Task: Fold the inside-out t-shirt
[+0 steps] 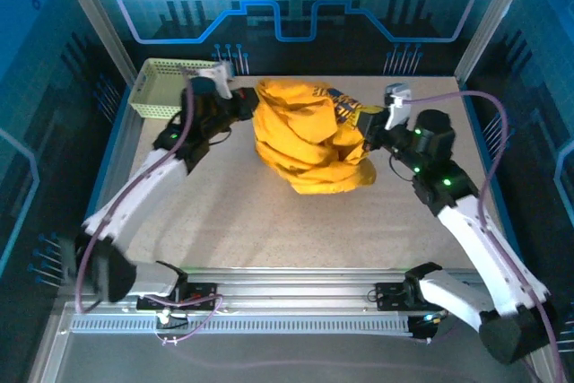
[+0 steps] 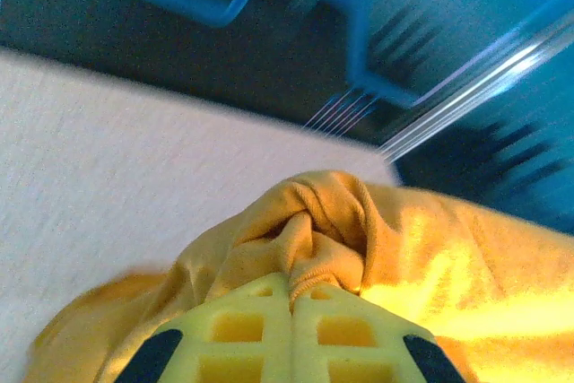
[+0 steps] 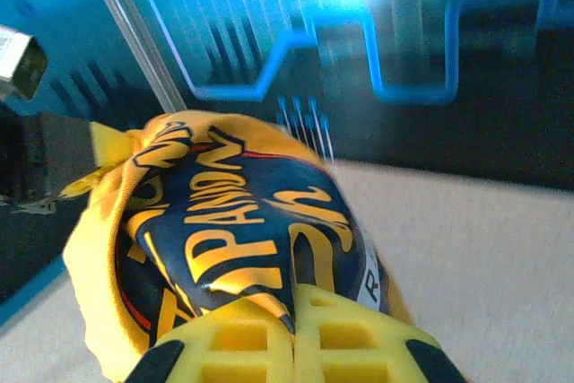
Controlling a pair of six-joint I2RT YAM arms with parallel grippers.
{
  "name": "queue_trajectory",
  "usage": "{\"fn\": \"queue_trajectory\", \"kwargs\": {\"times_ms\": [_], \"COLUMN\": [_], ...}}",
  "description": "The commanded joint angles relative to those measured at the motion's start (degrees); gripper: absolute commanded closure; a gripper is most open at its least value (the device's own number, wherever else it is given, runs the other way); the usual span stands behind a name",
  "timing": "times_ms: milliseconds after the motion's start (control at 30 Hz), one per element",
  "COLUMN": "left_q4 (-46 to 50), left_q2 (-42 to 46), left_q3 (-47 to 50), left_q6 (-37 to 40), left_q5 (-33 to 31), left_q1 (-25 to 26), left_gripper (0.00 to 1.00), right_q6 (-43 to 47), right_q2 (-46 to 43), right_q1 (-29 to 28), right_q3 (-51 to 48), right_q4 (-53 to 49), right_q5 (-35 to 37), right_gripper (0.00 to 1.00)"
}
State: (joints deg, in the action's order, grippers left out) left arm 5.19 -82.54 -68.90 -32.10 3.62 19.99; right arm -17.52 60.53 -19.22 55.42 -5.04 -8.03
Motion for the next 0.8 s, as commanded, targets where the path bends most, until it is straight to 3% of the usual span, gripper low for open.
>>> {"fn": "queue_trajectory", "kwargs": {"times_ms": [0,133,200,367,433,600,767], "left_q4": [10.3,14.1,17.3,19.2,13.8,-0.4,2.0], "left_q2": [-3.9,-7.3,-9.8,-8.8,-4.2,3.8,-2.3], "left_q3": [4.3,4.2,2.1,0.6,4.2,12.7,10.1], "left_q6": [-0.7,1.4,2.4,9.7,12.6,24.3,28.6], "left_q5": [-4.1,-4.4,-4.5,-12.9,-15.5,-15.4,-17.4], "left_q1": [-0.4,-0.7,-0.7,4.4,8.6,18.9,21.4], "left_gripper": [1.0,1.0,0.95,0.59,0.36,0.06,0.01], "right_q6": [-3.5,-4.6,-4.8,-7.0,-8.7,-12.9,-14.4], "right_q2": [6.1,8.5,8.9,12.3,15.5,21.2,23.7], "right_q1": [-0.5,-0.5,-0.5,0.4,1.7,3.8,3.9], "right_q3": [-4.7,-4.7,-4.1,1.9,6.3,12.9,16.0], "right_q4": [-3.1,-3.8,-4.2,-8.7,-12.6,-14.8,-14.7], "right_q5": [-1.3,-3.5,-4.6,-4.4,-4.4,-9.1,-9.5], "right_gripper": [1.0,1.0,1.0,1.0,1.0,1.0,1.0]}}
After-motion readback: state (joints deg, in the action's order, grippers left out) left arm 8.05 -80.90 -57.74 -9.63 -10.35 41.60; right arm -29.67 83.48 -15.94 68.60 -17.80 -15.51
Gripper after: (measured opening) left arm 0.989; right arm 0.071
